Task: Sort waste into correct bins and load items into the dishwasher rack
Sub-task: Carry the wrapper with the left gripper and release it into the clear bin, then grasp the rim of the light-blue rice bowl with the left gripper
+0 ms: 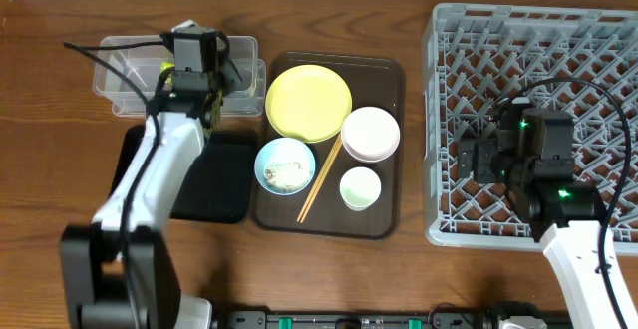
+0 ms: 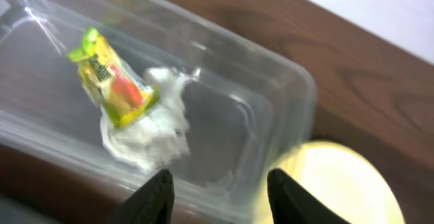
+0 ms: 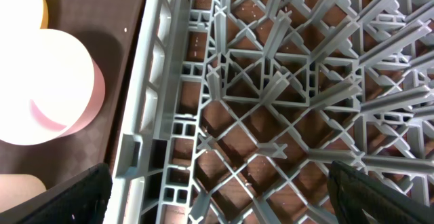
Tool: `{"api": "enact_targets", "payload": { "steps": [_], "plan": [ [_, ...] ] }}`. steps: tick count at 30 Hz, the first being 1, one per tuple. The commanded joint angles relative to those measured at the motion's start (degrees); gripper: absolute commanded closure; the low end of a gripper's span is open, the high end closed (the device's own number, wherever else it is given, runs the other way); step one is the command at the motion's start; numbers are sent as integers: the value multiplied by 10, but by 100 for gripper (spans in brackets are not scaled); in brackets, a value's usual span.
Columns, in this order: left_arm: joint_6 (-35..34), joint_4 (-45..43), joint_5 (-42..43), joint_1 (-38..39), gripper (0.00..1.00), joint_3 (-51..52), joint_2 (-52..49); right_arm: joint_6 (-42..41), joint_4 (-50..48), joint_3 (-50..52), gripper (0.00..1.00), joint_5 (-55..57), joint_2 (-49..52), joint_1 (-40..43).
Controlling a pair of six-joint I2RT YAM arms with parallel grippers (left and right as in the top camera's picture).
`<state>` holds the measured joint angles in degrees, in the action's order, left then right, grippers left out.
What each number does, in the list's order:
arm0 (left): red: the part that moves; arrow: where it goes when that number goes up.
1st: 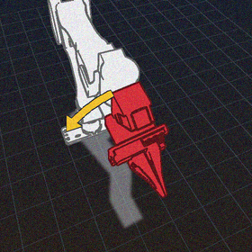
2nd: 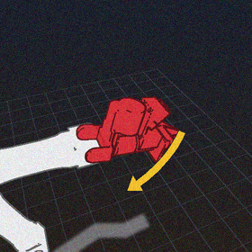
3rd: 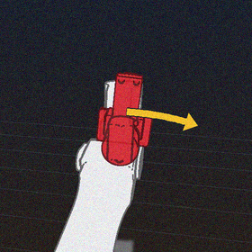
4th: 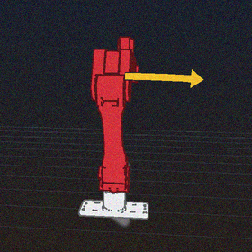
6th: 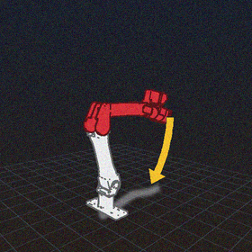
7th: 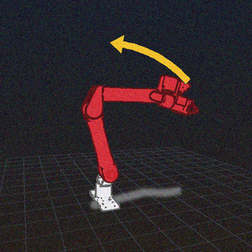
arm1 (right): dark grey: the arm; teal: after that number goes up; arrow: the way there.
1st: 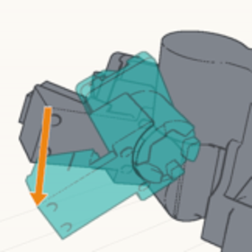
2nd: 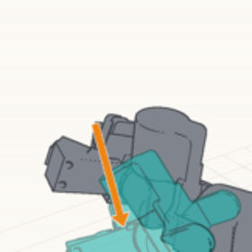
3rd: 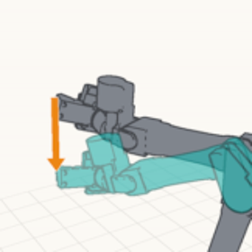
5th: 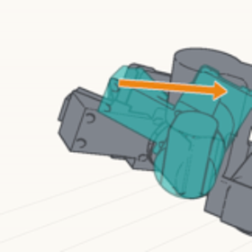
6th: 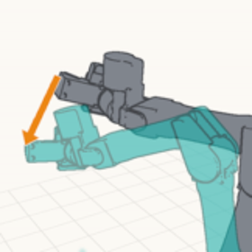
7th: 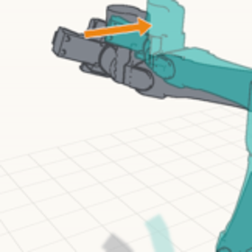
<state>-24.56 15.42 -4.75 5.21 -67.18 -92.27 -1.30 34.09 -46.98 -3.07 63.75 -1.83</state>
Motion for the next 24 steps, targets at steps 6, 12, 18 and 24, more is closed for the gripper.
{"api": "enact_targets", "payload": {
  "steps": [6,12,18,24],
  "plan": [
    [68,187,18,118,52,-3,48,-10,0,-10,1,-4,2,0],
    [67,227,18,201,51,4,24,-10,0,-10,1,-4,2,0],
    [68,218,17,257,51,5,-12,-10,0,-10,1,-4,2,0],
    [67,219,18,274,52,5,-64,-10,0,-10,1,-4,2,0]
  ]
}}
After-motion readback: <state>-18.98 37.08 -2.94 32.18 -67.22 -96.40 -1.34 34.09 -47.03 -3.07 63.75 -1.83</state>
